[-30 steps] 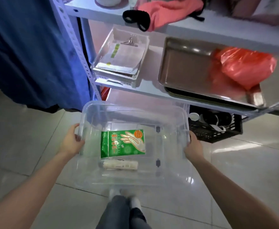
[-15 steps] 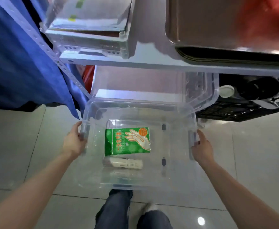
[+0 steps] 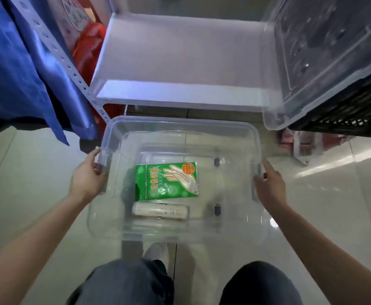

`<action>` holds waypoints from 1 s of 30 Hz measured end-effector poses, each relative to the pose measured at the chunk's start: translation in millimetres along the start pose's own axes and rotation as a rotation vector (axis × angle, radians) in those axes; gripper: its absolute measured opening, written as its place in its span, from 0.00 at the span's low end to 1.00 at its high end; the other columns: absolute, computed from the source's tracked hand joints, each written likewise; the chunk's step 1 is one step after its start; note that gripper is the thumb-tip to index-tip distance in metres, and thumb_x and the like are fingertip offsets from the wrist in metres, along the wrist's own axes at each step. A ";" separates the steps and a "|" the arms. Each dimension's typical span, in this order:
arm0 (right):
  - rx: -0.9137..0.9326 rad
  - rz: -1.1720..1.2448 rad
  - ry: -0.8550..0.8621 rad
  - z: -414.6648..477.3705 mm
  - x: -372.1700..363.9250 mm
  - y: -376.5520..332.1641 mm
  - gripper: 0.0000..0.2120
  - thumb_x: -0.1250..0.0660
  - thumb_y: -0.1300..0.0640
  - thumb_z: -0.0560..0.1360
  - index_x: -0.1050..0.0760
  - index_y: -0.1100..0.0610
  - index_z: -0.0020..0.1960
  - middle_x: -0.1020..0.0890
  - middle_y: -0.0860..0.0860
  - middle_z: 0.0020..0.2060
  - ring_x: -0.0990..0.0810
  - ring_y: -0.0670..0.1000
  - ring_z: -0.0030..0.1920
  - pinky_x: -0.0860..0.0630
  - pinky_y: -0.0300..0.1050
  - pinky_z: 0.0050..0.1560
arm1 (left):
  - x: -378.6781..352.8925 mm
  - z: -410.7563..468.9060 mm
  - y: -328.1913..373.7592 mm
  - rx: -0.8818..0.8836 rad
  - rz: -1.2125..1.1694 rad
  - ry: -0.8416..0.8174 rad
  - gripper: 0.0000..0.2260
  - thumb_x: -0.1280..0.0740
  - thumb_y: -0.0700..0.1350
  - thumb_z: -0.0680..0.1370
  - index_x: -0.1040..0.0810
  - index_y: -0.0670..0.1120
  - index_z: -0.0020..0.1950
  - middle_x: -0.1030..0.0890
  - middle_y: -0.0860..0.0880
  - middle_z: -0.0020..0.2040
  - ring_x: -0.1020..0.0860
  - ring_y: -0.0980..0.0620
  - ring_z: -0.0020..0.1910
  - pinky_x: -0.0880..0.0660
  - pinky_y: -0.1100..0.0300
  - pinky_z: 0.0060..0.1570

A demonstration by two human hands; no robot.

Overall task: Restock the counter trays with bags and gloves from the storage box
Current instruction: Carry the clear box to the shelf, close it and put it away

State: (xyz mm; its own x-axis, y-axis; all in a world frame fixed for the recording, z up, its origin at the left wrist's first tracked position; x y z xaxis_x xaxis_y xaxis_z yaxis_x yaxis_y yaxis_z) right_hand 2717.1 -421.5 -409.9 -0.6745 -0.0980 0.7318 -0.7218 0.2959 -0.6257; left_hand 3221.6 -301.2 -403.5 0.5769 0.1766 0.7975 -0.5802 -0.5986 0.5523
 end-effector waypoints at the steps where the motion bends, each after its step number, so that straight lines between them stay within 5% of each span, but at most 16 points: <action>1: 0.025 0.017 0.005 3.8 -1.8 0.5 0.24 0.39 0.63 0.71 0.29 0.44 0.63 0.26 0.51 0.31 0.27 0.51 0.33 0.34 0.43 0.30 | -3.1 -0.1 -0.6 -0.018 0.008 0.030 0.22 0.35 0.42 0.75 0.33 0.52 0.69 0.20 0.46 0.43 0.22 0.42 0.39 0.24 0.51 0.38; 6: 0.043 0.054 -0.056 14.5 -5.7 9.2 0.23 0.39 0.60 0.73 0.29 0.44 0.66 0.24 0.55 0.38 0.24 0.57 0.39 0.28 0.46 0.40 | -11.2 -1.5 5.6 -0.046 0.044 0.087 0.20 0.37 0.40 0.75 0.32 0.50 0.67 0.21 0.43 0.43 0.24 0.46 0.33 0.27 0.57 0.28; 11: 0.058 0.112 0.026 -1.8 42.3 -11.4 0.26 0.33 0.56 0.76 0.35 0.53 0.72 0.23 0.51 0.46 0.24 0.53 0.46 0.29 0.44 0.48 | -10.1 -15.6 49.1 -0.023 0.243 -0.009 0.29 0.31 0.41 0.72 0.35 0.43 0.72 0.28 0.32 0.59 0.27 0.32 0.55 0.28 0.44 0.54; 20: 0.302 0.487 0.502 -8.6 216.8 -122.8 0.31 0.31 0.52 0.75 0.41 0.50 0.74 0.29 0.52 0.60 0.25 0.50 0.53 0.28 0.45 0.54 | 16.8 -72.9 291.1 -0.660 0.005 0.036 0.20 0.32 0.38 0.73 0.26 0.45 0.64 0.21 0.44 0.59 0.23 0.45 0.57 0.28 0.51 0.58; 24: 0.342 0.477 0.502 0.1 252.0 -171.6 0.32 0.33 0.50 0.76 0.45 0.48 0.74 0.31 0.55 0.66 0.27 0.55 0.60 0.27 0.50 0.55 | 22.4 -126.2 375.5 -0.859 -0.078 0.029 0.21 0.35 0.41 0.75 0.29 0.50 0.67 0.23 0.48 0.60 0.25 0.50 0.59 0.28 0.54 0.59; 30: 0.332 0.334 0.533 12.1 263.2 -197.4 0.25 0.38 0.53 0.78 0.43 0.48 0.72 0.30 0.58 0.58 0.25 0.57 0.48 0.29 0.49 0.43 | 35.5 -171.4 441.8 -1.003 -0.099 0.066 0.20 0.36 0.44 0.76 0.31 0.54 0.68 0.25 0.51 0.62 0.26 0.54 0.59 0.27 0.53 0.61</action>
State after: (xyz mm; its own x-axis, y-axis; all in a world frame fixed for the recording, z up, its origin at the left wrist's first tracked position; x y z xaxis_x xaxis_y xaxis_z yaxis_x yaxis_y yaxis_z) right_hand 2680.2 -517.2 -97.1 -0.7615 0.4507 0.4659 -0.5559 -0.0843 -0.8270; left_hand 2887.2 -425.4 -89.6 0.6335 0.2511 0.7319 -0.7645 0.3493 0.5418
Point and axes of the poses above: each hand's wrist, its own z-axis towards the middle knuckle, its own x-axis out of the back of the hand, y = z × x, the point moved 9 cm from there along z, towards the middle knuckle
